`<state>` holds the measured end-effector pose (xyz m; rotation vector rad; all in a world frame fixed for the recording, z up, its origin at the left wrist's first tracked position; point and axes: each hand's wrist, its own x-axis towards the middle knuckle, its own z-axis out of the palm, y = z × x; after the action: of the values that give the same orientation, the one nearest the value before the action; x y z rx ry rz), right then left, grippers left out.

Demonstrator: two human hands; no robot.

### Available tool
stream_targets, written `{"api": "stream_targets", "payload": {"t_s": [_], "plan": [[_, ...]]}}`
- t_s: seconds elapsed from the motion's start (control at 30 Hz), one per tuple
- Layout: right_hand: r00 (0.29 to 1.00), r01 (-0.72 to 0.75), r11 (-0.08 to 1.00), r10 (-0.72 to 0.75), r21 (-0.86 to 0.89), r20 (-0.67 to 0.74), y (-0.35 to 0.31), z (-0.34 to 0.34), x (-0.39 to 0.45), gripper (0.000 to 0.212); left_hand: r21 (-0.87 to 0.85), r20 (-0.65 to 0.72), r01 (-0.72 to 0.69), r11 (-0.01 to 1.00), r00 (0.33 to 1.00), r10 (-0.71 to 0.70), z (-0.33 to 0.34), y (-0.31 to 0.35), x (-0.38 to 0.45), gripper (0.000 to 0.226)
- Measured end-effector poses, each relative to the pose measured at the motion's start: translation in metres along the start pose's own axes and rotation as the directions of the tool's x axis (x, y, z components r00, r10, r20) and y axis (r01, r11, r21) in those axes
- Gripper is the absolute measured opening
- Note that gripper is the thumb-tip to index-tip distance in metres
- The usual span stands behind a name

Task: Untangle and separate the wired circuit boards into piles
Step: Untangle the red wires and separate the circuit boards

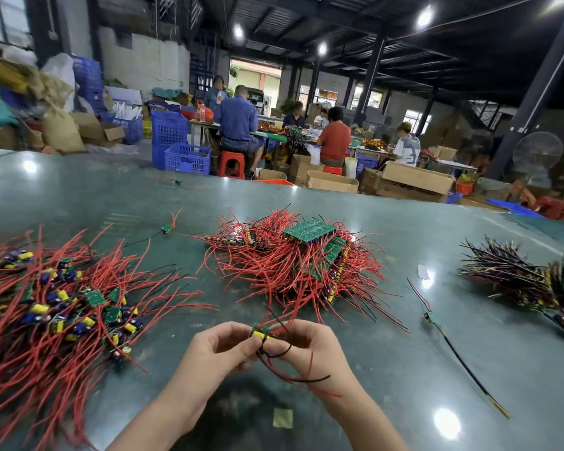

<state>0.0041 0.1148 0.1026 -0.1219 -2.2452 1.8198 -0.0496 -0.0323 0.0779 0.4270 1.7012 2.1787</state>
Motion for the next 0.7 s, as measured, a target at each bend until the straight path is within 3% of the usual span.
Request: {"api": "stream_targets", "payload": {"t_s": [0.1, 0.3, 0.4, 0.5, 0.7], "plan": [[1.000, -0.010, 1.000, 0.010, -0.016, -0.010, 0.0013, 0.0015, 0.0002, 0.020, -0.002, -0.013, -0.015, 1.000, 1.000, 0.015, -0.0011, -0.0008, 0.0011, 0.023], [0.995, 0.024, 1.000, -0.023, 0.006, -0.102, 0.0034, 0.0087, -0.0006, 0.017, -0.089, -0.041, -0.034, 0.995, 0.999, 0.030, 0.0006, -0.0027, 0.0028, 0.016], [0.995, -0.001, 0.999, 0.006, 0.053, -0.096, 0.0029, 0.0087, -0.0007, 0.014, -0.034, -0.024, -0.055, 0.998, 0.998, 0.054, 0.0013, -0.0026, 0.0023, 0.023], [0.995, -0.013, 1.000, 0.015, 0.022, -0.100, 0.0004, 0.0053, -0.0007, 0.019, 0.053, -0.014, -0.087, 0.995, 0.996, 0.088, 0.0022, -0.0038, 0.0025, 0.012], [0.995, 0.008, 1.000, -0.008, -0.002, -0.095, -0.0040, 0.0069, -0.0027, 0.019, 0.037, -0.029, -0.118, 0.992, 0.992, 0.119, 0.0001, -0.0029, 0.0021, 0.014]]}}
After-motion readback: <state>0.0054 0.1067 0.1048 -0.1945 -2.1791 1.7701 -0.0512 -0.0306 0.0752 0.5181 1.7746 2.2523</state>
